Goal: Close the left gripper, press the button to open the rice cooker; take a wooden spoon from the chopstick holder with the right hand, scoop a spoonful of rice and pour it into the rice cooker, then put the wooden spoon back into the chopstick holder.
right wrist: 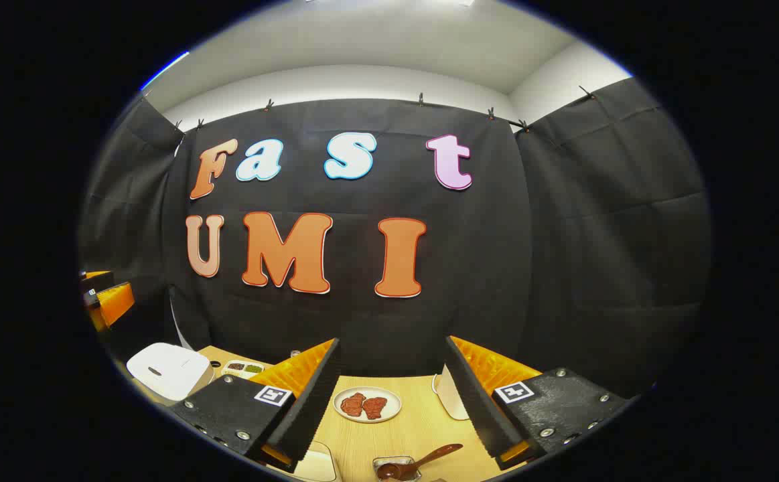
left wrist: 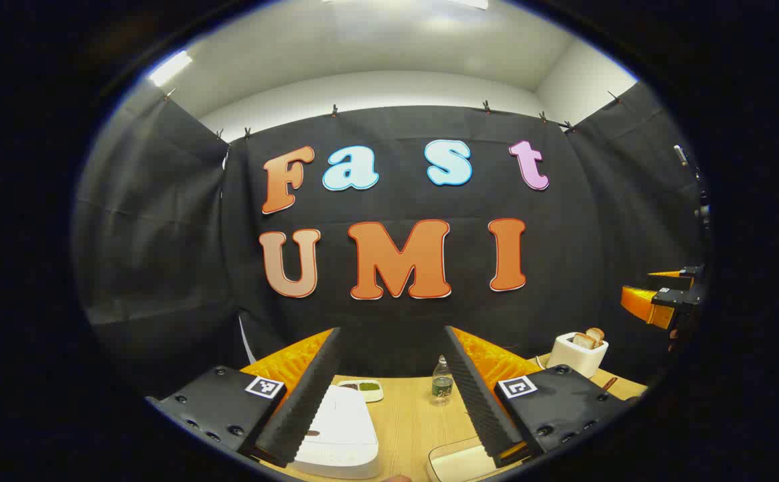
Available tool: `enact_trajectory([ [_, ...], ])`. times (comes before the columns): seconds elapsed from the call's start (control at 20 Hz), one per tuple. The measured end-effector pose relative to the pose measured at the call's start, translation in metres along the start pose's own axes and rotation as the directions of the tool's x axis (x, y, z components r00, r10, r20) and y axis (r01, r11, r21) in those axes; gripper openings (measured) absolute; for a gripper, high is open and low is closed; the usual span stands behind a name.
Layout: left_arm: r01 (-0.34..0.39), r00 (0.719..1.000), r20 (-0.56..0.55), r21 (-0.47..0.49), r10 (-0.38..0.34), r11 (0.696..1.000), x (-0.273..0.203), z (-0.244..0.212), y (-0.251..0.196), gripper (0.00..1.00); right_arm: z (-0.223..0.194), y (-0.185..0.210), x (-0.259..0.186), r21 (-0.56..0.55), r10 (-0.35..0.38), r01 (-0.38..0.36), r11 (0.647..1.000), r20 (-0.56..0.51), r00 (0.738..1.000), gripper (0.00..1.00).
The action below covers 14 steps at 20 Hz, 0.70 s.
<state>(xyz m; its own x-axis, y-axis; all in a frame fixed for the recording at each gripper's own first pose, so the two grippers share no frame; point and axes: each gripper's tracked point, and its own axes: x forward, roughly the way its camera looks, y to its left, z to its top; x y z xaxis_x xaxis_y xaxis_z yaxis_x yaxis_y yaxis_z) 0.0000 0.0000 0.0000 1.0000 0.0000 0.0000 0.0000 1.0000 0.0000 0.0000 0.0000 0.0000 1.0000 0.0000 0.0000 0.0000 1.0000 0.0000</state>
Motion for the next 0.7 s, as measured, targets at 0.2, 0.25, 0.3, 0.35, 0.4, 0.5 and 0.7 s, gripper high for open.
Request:
enact_trajectory([
  [0.2, 0.031, 0.999, 0.014, -0.033, -0.030, 0.999, 0.001, 0.008, -0.012, 1.00, -0.003, -0.002, 0.001, -0.001, -0.001, 0.001, 1.000, -0.006, 1.000, 0.95],
  [0.25, 0.026, 1.000, 0.012, -0.028, -0.026, 0.999, 0.001, 0.005, -0.009, 1.00, -0.006, -0.002, 0.001, 0.004, -0.001, 0.001, 1.000, -0.014, 1.000, 0.95],
  [0.3, 0.027, 1.000, 0.008, -0.023, -0.027, 0.999, 0.002, 0.005, -0.010, 0.99, -0.008, -0.004, 0.001, 0.009, -0.001, 0.001, 1.000, -0.020, 1.000, 0.95],
  [0.35, 0.027, 1.000, 0.007, -0.021, -0.027, 0.999, 0.002, 0.005, -0.012, 0.99, -0.009, -0.005, 0.002, 0.012, 0.000, 0.000, 1.000, -0.024, 1.000, 0.95],
  [0.4, 0.027, 1.000, 0.006, -0.021, -0.027, 0.999, 0.004, 0.006, -0.013, 1.00, -0.012, -0.009, 0.002, 0.011, 0.000, 0.000, 1.000, -0.029, 1.000, 0.95],
  [0.5, 0.021, 1.000, 0.003, -0.019, -0.021, 1.000, 0.006, 0.006, -0.011, 0.99, -0.013, -0.016, -0.002, 0.002, -0.005, 0.005, 1.000, -0.030, 1.000, 0.95],
  [0.7, 0.004, 1.000, -0.005, -0.014, -0.004, 1.000, 0.009, 0.003, -0.007, 0.99, -0.011, -0.017, -0.001, 0.010, 0.000, 0.000, 1.000, -0.019, 1.000, 0.95],
])
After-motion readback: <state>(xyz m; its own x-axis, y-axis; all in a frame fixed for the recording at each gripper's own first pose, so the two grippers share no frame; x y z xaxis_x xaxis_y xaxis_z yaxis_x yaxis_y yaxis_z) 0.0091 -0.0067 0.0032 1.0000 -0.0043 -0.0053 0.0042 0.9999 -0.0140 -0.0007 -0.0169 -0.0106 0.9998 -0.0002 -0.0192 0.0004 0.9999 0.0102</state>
